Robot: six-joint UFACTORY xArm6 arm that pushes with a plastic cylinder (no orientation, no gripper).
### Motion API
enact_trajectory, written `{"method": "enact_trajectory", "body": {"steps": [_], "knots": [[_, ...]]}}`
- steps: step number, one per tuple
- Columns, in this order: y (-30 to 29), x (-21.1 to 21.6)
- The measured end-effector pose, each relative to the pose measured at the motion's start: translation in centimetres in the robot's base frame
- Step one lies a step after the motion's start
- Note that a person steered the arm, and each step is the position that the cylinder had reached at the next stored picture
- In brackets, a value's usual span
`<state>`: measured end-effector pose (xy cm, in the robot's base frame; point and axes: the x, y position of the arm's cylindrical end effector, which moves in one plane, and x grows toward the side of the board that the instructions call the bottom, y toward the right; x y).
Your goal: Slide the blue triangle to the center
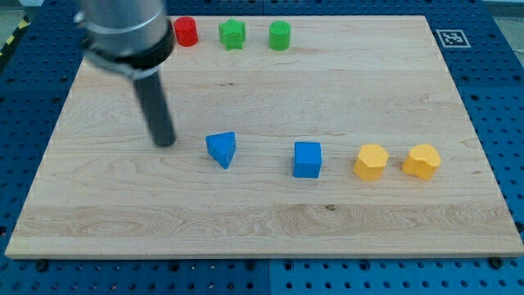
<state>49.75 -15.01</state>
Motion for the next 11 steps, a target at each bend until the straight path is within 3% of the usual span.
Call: {"method": "enact_trajectory", "body": {"steps": [1,4,5,7,8,11], "knots": [[1.5,2.4],[14.0,1.0],[14.8,0.0],[11.2,4.7],[8.1,2.9],[9.3,-0.1]]}}
